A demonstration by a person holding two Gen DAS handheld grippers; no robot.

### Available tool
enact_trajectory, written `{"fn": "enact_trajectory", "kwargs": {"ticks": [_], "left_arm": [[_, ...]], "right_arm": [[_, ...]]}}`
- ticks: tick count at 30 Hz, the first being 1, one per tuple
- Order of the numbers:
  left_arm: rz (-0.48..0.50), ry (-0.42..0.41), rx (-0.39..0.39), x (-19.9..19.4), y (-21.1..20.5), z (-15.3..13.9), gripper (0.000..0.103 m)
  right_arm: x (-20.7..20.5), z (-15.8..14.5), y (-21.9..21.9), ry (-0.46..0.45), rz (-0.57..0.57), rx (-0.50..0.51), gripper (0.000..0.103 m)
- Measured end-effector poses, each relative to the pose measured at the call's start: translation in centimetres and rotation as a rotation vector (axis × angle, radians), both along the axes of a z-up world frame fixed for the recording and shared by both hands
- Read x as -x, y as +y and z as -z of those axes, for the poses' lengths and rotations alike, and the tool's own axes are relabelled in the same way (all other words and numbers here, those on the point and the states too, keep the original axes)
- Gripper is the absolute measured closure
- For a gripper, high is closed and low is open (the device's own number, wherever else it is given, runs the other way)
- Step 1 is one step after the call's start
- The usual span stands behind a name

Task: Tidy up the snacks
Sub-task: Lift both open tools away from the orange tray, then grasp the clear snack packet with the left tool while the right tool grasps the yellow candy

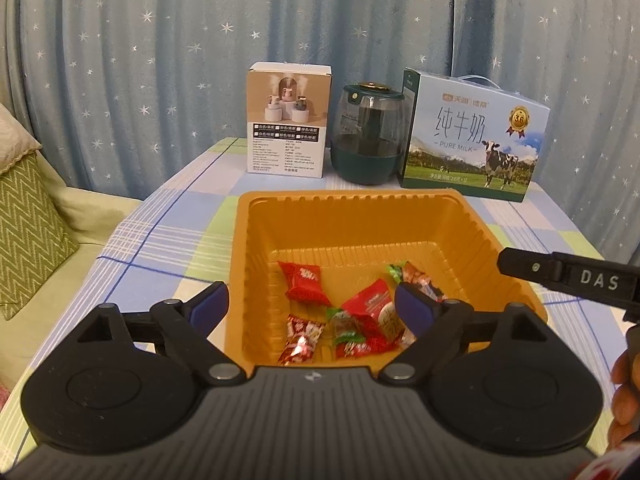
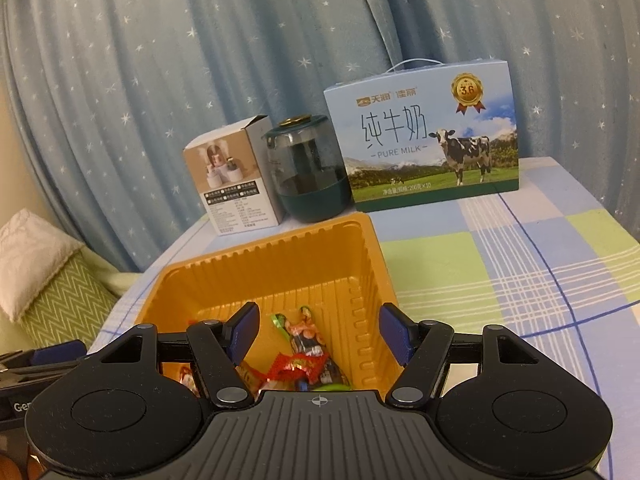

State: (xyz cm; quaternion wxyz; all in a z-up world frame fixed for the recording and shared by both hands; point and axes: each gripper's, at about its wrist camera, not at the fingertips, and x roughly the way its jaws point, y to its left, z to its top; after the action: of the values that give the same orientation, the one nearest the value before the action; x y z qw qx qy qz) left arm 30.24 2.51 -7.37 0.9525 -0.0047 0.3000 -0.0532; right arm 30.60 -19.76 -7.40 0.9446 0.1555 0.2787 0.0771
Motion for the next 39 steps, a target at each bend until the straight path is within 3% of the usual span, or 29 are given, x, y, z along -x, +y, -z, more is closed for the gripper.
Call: {"fn": "enact_trajectory", "kwargs": {"ticks": [12, 22, 26, 33, 39], "left_arm": [[-0.019, 0.03, -0.015, 5.6, 2.0, 0.5, 0.014], [-0.002, 0.046, -0.008, 10.1, 2.6, 1.0, 0.014], [0.009, 0.051, -0.033, 11.7, 3.0, 1.6, 0.014], [0.025, 0.067, -0.047, 13.7, 4.2, 2.9, 0.014], [0.03, 0.068, -0.031, 13.7, 4.3, 3.0, 0.014]], "right_arm": [[5.5, -0.8, -1.3, 0.027, -0.001, -0.01, 0.037], [10.3, -0.7, -0.4, 0.064, -0.07, 0.026, 0.037], [12.5, 0.2, 0.6, 0.093, -0.126, 0.056, 0.037], [14.6, 3.6, 3.4, 0.171, -0.282, 0.203, 0.037], [14.8, 5.1, 5.2, 0.169, -0.328, 0.201, 0.037]]}}
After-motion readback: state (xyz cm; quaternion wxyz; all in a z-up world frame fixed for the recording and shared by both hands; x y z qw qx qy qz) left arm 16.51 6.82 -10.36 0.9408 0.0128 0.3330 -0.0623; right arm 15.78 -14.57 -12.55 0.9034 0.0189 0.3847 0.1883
